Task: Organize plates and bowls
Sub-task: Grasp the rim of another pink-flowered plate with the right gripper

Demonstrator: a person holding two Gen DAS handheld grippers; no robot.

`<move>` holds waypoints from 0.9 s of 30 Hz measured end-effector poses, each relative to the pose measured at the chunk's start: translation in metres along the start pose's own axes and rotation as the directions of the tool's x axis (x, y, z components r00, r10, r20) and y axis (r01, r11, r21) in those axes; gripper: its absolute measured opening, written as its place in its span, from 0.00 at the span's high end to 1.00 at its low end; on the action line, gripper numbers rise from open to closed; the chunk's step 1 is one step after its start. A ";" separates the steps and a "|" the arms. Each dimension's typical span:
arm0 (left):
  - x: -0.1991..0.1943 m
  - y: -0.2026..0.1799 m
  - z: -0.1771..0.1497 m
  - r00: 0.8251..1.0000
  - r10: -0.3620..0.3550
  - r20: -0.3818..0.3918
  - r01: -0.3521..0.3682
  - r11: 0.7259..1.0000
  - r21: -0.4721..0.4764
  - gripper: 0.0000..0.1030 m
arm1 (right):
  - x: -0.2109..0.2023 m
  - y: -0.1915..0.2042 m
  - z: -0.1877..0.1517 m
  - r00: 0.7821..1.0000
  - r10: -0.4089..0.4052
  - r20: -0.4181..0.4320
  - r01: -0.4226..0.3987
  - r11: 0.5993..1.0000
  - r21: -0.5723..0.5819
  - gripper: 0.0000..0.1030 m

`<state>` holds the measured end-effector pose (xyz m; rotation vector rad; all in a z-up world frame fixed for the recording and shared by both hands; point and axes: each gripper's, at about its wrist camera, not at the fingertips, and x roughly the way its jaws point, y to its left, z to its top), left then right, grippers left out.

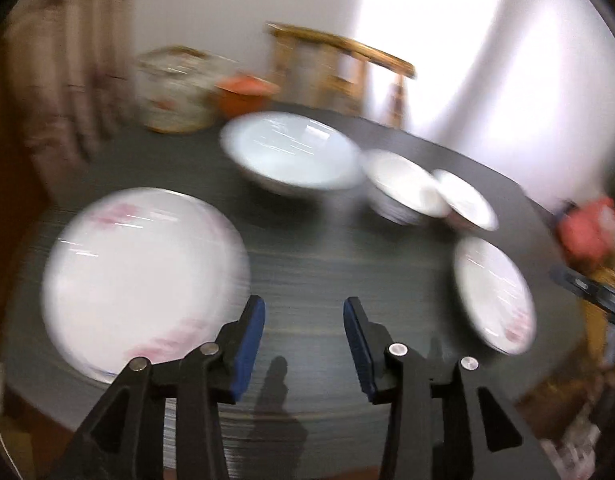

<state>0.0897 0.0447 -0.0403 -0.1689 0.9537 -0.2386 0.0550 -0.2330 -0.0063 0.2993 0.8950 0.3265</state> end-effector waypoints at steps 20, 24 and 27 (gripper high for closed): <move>0.113 -0.113 0.004 0.940 -0.241 -0.241 0.230 0.970 -0.074 0.60 | -0.002 -0.165 -0.041 0.997 -0.064 -0.041 0.073 0.955 0.288 0.53; 0.122 -0.117 0.004 0.932 -0.277 -0.234 0.267 0.961 -0.078 0.60 | 0.009 -0.165 -0.034 0.997 -0.061 -0.047 0.072 0.962 0.262 0.54; 0.130 -0.124 0.003 0.928 -0.250 -0.276 0.250 0.968 -0.037 0.60 | 0.016 -0.168 -0.033 0.996 -0.056 -0.069 0.072 0.963 0.261 0.59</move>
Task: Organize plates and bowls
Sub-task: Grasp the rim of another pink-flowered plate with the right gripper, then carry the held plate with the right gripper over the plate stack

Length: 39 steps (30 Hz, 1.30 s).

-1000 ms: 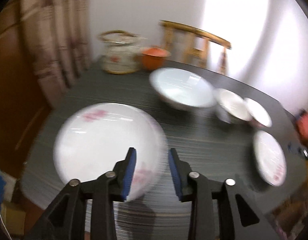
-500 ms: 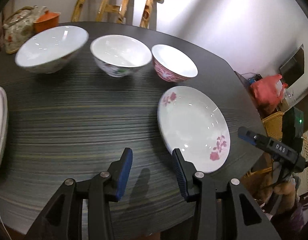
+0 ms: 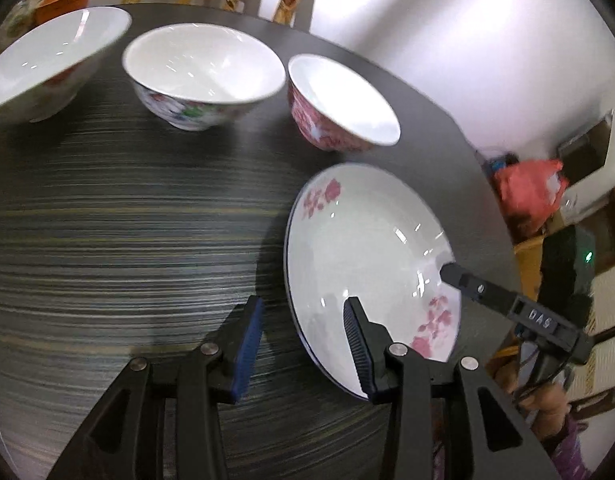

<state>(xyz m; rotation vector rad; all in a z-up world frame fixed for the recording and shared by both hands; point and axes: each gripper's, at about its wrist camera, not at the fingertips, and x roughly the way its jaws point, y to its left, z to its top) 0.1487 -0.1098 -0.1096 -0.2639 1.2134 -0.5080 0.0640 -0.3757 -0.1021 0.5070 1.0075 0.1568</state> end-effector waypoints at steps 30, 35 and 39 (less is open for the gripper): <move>-0.082 0.047 -0.036 0.985 0.129 0.117 -0.115 0.987 -0.115 0.90 | 0.029 0.066 -0.024 0.974 0.179 -0.141 -0.181 0.984 0.002 0.89; -0.114 0.079 -0.043 0.973 0.167 0.159 -0.138 0.974 -0.179 0.90 | 0.046 0.105 -0.030 0.963 0.190 -0.194 -0.202 0.978 -0.045 0.89; -0.138 0.099 -0.048 0.962 0.201 0.186 -0.161 0.964 -0.210 0.90 | 0.061 0.136 -0.034 0.950 0.207 -0.235 -0.228 0.971 -0.067 0.89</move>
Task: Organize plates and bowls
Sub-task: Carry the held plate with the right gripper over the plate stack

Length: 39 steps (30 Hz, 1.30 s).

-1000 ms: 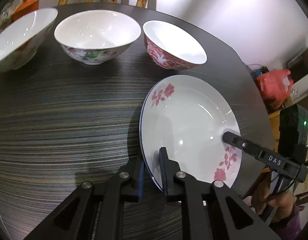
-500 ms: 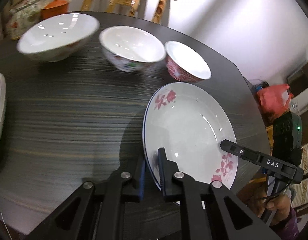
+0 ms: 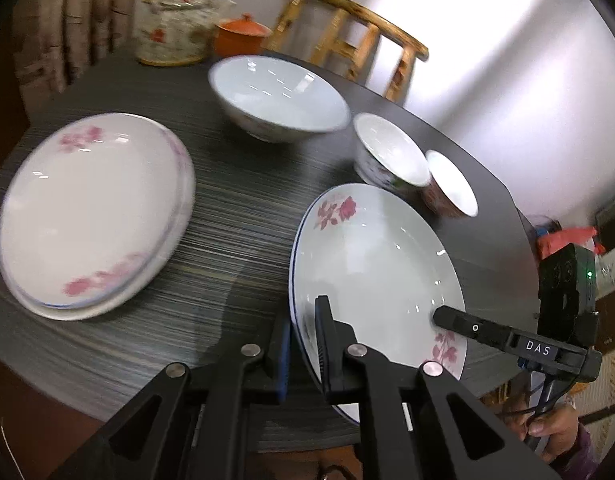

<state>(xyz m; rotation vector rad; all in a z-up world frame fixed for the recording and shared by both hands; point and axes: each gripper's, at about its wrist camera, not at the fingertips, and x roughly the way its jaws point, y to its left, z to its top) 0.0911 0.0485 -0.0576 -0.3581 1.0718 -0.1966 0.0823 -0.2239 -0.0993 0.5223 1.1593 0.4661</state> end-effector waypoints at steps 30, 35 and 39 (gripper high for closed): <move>-0.041 0.123 0.012 0.993 0.081 0.091 -0.058 0.971 -0.232 0.89 | 0.087 0.119 0.035 0.989 0.031 -0.147 -0.052 0.989 -0.137 0.87; -0.040 0.131 0.013 0.992 0.091 0.087 -0.066 0.965 -0.252 0.89 | 0.094 0.123 0.039 0.987 0.035 -0.157 -0.056 0.990 -0.132 0.87; -0.039 0.136 0.014 0.992 0.096 0.083 -0.071 0.962 -0.265 0.89 | 0.099 0.125 0.039 0.985 0.035 -0.168 -0.057 0.990 -0.127 0.87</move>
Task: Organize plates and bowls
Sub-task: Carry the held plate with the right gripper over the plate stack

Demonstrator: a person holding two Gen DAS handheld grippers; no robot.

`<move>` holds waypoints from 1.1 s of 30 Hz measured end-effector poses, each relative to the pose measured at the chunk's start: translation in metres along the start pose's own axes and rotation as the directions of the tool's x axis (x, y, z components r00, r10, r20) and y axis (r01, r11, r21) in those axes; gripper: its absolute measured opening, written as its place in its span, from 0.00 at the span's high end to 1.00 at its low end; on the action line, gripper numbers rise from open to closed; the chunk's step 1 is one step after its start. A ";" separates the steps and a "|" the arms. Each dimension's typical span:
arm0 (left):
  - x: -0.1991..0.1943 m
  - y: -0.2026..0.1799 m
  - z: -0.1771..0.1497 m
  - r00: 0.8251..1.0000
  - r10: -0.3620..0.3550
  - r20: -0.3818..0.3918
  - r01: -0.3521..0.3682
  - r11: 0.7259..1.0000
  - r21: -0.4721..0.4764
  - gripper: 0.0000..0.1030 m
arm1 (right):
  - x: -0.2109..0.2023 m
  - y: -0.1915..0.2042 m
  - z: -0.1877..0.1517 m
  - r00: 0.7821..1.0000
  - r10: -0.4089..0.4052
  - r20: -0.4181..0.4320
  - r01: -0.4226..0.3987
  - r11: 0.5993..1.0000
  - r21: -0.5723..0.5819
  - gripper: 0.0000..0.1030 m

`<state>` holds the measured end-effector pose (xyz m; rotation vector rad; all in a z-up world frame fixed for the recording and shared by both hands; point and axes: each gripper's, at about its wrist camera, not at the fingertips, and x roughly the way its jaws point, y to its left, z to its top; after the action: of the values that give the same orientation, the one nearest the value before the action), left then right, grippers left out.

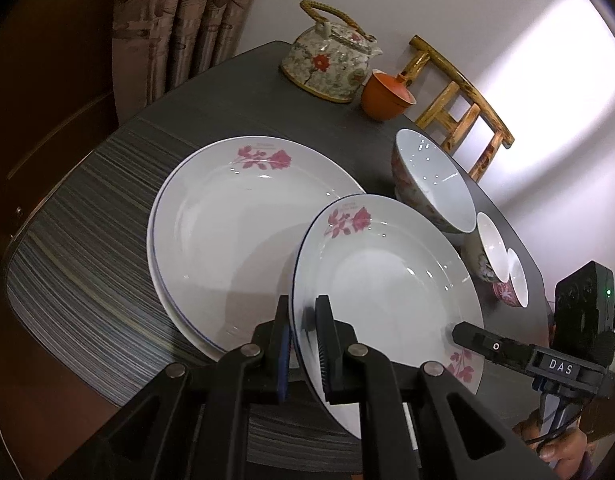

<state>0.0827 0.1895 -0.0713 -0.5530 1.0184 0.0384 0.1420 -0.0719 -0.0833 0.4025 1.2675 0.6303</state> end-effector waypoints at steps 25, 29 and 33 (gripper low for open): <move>0.009 0.007 0.007 0.997 0.073 0.023 -0.073 0.997 -0.022 0.83 | 0.009 0.007 0.000 0.998 0.062 -0.018 -0.060 0.995 0.080 0.87; 0.007 0.004 0.009 0.992 0.116 0.044 -0.116 0.993 0.004 0.81 | 0.012 0.009 0.001 0.998 0.066 -0.021 -0.064 0.995 0.083 0.87; -0.001 0.000 0.011 0.980 0.172 0.097 -0.176 0.984 0.035 0.71 | 0.013 0.011 0.003 0.997 0.072 -0.019 -0.070 0.994 0.084 0.86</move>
<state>0.0911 0.1946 -0.0659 -0.4171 0.9711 0.1954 0.1443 -0.0550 -0.0856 0.5132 1.3081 0.6448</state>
